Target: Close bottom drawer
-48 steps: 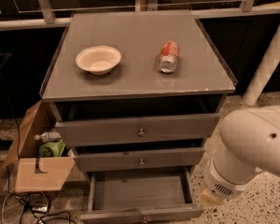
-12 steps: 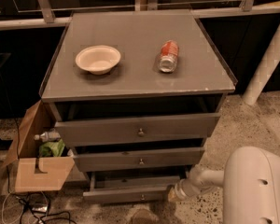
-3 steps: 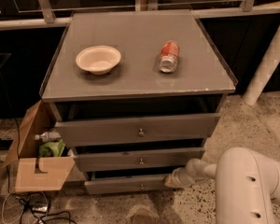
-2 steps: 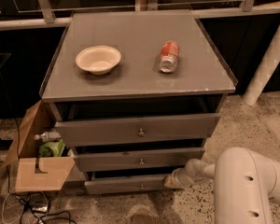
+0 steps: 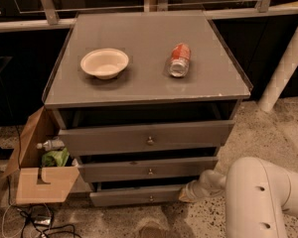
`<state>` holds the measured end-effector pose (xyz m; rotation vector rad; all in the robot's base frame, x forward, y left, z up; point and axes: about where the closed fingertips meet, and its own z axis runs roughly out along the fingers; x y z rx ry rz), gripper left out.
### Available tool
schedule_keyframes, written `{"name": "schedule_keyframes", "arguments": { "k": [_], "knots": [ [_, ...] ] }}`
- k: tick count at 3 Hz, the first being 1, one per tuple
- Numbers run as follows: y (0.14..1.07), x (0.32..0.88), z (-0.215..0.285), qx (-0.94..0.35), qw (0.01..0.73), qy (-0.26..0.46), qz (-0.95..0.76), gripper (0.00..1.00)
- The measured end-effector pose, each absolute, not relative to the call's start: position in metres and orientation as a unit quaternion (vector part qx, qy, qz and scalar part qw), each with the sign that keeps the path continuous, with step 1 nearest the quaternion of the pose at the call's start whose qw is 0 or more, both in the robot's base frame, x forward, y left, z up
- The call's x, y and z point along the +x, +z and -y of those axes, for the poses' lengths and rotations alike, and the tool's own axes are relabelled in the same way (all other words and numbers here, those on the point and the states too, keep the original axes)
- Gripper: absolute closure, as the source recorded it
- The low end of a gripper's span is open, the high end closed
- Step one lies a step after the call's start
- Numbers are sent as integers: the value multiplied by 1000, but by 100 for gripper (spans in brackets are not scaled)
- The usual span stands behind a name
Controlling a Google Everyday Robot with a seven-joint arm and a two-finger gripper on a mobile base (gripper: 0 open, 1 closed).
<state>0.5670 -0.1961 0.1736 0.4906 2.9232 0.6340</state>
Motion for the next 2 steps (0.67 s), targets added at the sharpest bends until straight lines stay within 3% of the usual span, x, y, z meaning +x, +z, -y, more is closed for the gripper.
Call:
{"name": "schedule_keyframes", "arguments": {
  "k": [2],
  "knots": [
    [164,582,178,151,59,203,-966,100]
  ]
}}
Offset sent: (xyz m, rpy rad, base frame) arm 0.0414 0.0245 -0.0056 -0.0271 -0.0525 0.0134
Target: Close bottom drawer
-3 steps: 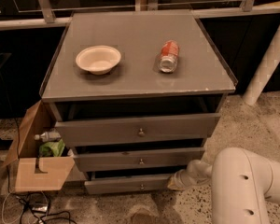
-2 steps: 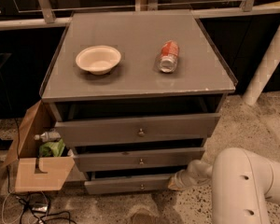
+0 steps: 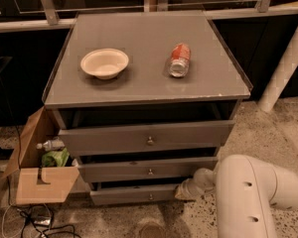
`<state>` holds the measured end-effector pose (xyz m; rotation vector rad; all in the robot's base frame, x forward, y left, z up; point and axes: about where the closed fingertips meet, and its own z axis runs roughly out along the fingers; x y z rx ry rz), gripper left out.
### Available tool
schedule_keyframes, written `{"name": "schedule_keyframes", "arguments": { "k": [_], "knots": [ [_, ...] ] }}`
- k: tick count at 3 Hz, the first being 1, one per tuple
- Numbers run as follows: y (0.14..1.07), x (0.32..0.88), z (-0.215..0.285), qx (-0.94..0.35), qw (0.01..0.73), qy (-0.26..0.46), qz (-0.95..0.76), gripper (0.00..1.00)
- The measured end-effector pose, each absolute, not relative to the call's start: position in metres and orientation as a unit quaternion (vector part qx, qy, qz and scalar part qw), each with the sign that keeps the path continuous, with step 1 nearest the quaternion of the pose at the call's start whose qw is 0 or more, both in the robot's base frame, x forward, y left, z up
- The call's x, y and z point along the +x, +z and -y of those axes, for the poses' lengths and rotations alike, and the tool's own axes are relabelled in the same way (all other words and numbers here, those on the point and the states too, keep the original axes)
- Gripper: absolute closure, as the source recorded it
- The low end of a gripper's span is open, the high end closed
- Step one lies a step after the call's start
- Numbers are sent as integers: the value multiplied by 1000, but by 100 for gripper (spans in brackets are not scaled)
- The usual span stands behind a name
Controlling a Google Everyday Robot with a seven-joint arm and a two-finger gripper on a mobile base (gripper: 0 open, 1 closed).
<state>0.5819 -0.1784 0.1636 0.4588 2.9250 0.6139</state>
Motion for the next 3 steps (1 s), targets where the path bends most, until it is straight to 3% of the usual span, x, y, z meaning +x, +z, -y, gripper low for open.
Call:
{"name": "schedule_keyframes", "arguments": {
  "k": [3],
  "knots": [
    [181,604,178,156,101,214,-959,100]
  ]
}}
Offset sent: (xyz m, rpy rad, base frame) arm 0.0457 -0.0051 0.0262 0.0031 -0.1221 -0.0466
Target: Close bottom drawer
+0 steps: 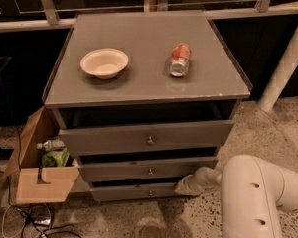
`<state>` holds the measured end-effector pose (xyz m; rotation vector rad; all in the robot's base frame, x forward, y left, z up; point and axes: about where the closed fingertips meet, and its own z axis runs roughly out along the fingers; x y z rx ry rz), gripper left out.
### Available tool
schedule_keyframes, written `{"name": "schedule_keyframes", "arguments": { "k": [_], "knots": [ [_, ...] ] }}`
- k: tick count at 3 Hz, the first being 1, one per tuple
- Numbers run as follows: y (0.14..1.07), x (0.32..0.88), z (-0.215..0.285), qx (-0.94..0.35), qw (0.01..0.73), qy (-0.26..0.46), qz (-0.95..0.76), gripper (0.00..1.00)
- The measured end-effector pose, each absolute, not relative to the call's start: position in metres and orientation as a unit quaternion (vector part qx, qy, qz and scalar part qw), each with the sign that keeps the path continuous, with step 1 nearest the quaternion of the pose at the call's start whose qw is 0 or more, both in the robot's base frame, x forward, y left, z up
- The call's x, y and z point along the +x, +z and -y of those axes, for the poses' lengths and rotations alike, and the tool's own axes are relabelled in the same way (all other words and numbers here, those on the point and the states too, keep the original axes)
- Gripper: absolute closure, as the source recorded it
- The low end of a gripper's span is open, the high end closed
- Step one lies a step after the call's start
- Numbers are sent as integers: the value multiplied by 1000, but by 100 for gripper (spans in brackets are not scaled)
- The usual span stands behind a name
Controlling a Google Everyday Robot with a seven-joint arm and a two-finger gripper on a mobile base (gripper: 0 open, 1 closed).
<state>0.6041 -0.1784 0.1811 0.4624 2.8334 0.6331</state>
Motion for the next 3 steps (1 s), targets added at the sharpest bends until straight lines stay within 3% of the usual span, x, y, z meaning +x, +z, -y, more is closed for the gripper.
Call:
{"name": "schedule_keyframes", "arguments": {
  "k": [1,3],
  "knots": [
    [181,601,179,157,95,217,-959,100],
    [185,527,256,204,39,178,-962,100]
  ]
}}
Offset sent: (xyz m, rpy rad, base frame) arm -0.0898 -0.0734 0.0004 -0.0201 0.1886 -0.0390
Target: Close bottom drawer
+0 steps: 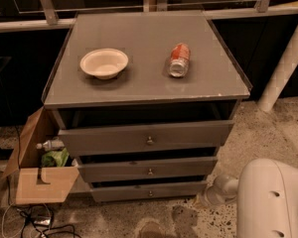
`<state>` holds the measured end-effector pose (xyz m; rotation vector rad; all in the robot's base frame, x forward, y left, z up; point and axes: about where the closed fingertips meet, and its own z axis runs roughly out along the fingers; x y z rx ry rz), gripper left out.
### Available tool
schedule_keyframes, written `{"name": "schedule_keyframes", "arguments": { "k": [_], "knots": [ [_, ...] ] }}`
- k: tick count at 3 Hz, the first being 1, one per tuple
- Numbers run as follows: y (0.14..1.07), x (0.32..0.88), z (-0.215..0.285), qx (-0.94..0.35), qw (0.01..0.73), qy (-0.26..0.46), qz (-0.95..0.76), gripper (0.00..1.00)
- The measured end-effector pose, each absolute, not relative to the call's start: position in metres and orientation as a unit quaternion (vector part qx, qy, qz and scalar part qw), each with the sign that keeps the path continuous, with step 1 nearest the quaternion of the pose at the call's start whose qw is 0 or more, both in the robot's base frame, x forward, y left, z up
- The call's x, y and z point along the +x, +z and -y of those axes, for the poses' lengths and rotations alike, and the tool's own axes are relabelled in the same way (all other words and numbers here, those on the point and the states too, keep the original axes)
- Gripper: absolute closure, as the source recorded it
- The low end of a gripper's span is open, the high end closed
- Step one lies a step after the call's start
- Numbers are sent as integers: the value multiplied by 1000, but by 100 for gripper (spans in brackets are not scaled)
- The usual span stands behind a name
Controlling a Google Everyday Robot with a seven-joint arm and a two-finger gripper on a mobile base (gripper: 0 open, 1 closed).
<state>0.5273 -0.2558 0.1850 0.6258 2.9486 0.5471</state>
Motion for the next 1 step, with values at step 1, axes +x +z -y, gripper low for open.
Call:
{"name": "schedule_keyframes", "arguments": {
  "k": [1],
  "knots": [
    [185,521,262,208,35,174,-962,85]
  ]
}}
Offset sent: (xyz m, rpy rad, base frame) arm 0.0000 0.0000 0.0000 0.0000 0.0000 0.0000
